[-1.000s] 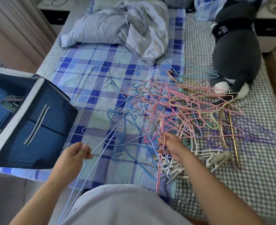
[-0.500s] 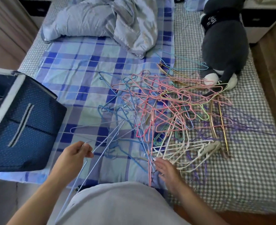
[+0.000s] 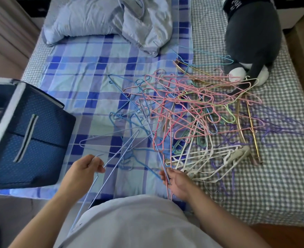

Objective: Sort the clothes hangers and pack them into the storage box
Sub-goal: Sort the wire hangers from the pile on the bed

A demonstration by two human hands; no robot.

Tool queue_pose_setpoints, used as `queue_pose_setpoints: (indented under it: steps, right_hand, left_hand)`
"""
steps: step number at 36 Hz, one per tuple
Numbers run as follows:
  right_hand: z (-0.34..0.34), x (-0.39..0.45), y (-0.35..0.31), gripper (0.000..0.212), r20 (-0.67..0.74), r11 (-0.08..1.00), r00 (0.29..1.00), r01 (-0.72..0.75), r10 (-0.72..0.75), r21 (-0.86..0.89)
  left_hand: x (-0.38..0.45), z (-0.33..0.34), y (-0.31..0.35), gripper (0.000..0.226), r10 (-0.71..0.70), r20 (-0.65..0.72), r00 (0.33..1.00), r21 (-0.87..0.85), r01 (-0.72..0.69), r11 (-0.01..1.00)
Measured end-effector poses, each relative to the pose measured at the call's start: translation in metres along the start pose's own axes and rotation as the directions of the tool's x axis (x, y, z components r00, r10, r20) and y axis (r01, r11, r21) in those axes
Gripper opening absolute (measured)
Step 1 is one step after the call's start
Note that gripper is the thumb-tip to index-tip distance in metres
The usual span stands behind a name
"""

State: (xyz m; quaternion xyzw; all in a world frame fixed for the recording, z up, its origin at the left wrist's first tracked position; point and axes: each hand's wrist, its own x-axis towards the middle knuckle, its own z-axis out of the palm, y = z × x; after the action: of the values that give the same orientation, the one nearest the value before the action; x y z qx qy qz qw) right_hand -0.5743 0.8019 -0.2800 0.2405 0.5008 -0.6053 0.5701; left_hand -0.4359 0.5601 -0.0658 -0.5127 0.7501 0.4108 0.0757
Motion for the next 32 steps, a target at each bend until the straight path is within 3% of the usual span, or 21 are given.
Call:
queue_pose_setpoints:
  steps: [7,12,17,19,23,27,32]
  right_hand:
    - [0.000,0.007,0.002,0.026,0.018,0.986,0.998,-0.057,0.054,0.156]
    - [0.006,0.004,0.000,0.024,0.114,0.979,0.992,-0.078,0.057,0.187]
    - [0.001,0.011,0.003,0.017,0.056,0.977,0.998,-0.043,0.032,0.208]
    - [0.006,0.012,0.005,0.017,0.023,0.993,1.000,0.012,-0.015,0.117]
    - [0.024,0.013,0.011,0.024,-0.020,0.960,0.987,0.147,-0.156,-0.238]
    - [0.036,0.010,0.013,0.028,-0.064,0.897,0.965,0.210,-0.254,-0.388]
    - [0.043,-0.006,-0.002,0.025,-0.055,0.824,0.948,0.244,-0.314,-0.511]
  left_hand:
    - [-0.006,-0.001,-0.003,0.030,-0.028,0.021,0.999,0.014,0.028,1.000]
    - [-0.007,0.001,0.001,0.030,-0.018,0.012,1.000,-0.005,0.018,1.000]
    - [-0.005,0.005,0.004,0.031,-0.011,0.010,1.000,0.020,0.010,1.000]
    - [-0.003,0.006,0.003,0.031,-0.007,0.018,1.000,0.019,0.006,1.000]
    - [0.000,0.012,0.003,0.029,-0.005,0.024,1.000,0.046,0.003,0.999]
    - [0.003,0.021,0.006,0.014,0.010,-0.012,1.000,0.092,-0.009,0.996]
    - [0.017,0.031,0.008,0.038,-0.005,0.040,0.999,0.140,0.000,0.990]
